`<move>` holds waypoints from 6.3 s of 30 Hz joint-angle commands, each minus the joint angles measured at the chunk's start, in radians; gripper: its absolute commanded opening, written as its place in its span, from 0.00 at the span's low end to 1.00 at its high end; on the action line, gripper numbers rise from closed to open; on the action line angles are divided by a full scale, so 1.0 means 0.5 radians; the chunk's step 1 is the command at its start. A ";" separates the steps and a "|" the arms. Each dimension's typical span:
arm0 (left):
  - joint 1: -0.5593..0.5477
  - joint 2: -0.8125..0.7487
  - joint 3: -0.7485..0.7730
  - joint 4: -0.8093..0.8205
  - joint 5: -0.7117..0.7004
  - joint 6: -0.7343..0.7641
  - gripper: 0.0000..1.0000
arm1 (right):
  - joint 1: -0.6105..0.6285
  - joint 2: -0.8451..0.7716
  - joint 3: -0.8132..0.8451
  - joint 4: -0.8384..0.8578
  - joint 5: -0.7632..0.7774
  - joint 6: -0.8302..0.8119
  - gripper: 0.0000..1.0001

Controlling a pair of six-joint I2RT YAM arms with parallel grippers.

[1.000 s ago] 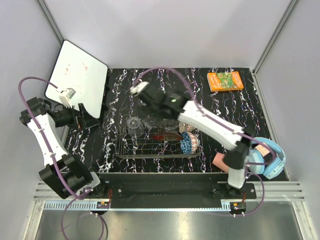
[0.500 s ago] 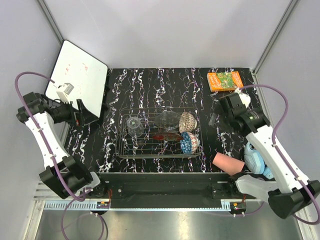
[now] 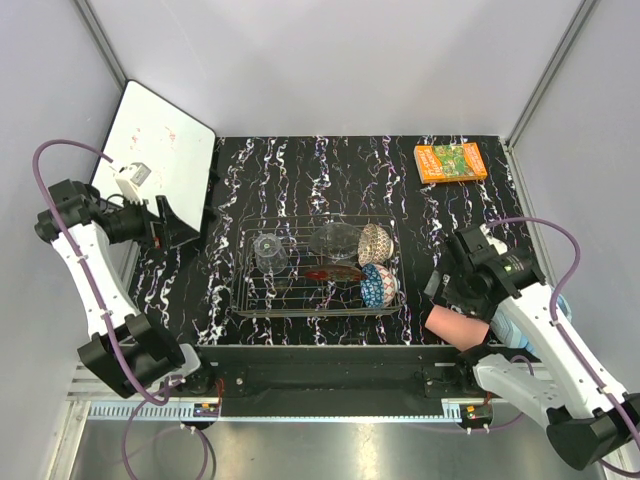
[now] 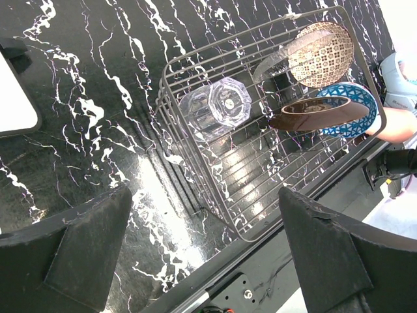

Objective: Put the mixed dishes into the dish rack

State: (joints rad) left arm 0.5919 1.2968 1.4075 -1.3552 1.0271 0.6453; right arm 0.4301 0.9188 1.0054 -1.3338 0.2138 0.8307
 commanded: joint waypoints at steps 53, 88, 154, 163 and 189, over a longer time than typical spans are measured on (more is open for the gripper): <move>-3.227 1.575 1.826 0.103 -0.959 -0.303 0.99 | 0.011 -0.715 0.941 0.989 1.174 -0.299 1.00; -3.647 2.180 1.646 1.210 -1.205 -0.045 0.99 | 0.011 -0.991 0.848 0.937 0.821 -0.529 1.00; -3.451 1.064 1.171 0.833 -1.416 -0.459 0.20 | 0.020 -0.681 1.112 0.851 0.423 -0.480 1.00; -3.203 0.760 0.937 0.821 -1.511 -0.432 0.16 | 0.020 -0.558 0.919 0.946 -0.255 -0.312 0.97; -3.052 0.517 0.848 0.768 -1.477 -0.413 0.14 | 0.017 -0.267 0.505 1.364 -1.198 -0.167 0.85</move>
State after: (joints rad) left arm -0.9401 1.6150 1.8381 -1.0012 0.2813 0.4358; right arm 0.4366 0.7902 1.2732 -0.6991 -0.3355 0.7715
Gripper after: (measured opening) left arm 0.678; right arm 0.850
